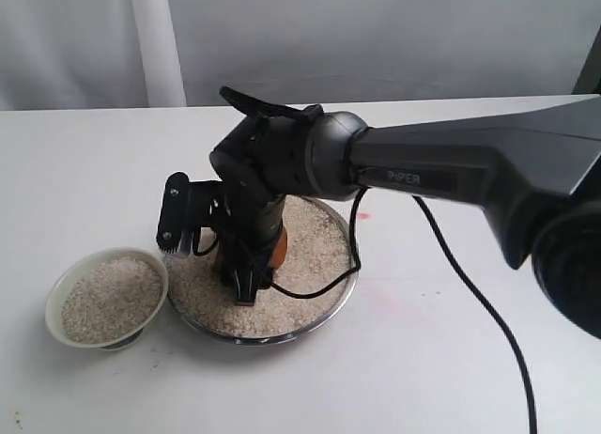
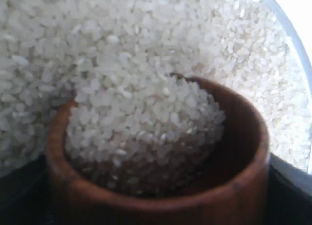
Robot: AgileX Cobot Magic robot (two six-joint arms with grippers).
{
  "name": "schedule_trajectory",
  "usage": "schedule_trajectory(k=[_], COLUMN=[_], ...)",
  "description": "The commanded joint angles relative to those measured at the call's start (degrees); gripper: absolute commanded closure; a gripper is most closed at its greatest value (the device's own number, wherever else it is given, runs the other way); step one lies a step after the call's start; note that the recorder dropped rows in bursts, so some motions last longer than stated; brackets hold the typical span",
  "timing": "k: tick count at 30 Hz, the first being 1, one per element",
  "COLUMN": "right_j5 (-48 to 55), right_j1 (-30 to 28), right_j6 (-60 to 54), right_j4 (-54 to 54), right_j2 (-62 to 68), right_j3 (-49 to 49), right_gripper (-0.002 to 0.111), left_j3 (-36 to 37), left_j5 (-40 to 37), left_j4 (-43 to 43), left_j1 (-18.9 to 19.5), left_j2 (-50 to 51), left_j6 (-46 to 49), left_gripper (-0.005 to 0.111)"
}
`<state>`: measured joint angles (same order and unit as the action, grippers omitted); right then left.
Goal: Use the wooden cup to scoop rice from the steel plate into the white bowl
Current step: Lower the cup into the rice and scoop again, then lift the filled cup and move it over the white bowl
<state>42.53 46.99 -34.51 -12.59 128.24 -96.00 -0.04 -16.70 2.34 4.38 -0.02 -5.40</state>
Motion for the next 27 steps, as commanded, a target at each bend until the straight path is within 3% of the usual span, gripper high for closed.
schedule_trajectory(k=[1, 12, 19, 27], right_j5=[-9.6, -41.8, -45.0, -40.9], right_j1=[-1.7, -4.4, -4.2, -3.9], right_j6=[0.3, 3.4, 4.1, 1.0], right_j4=[2.8, 6.6, 6.6, 4.9], right_j2=[-4.0, -16.3, -16.8, -19.3], right_j3=[6.2, 28.3, 30.2, 28.4], right_gripper=[0.108, 0.108, 0.108, 0.108], left_j3=[0.0, 0.0, 0.0, 0.0], left_j5=[0.4, 0.4, 0.4, 0.4], left_j4=[0.2, 0.2, 0.2, 0.2], left_j1=[-0.4, -0.4, -0.4, -0.4], left_j2=[0.0, 0.0, 0.0, 0.0], left_j6=[-0.1, -0.1, -0.1, -0.1], left_gripper=[0.107, 0.107, 0.107, 0.107])
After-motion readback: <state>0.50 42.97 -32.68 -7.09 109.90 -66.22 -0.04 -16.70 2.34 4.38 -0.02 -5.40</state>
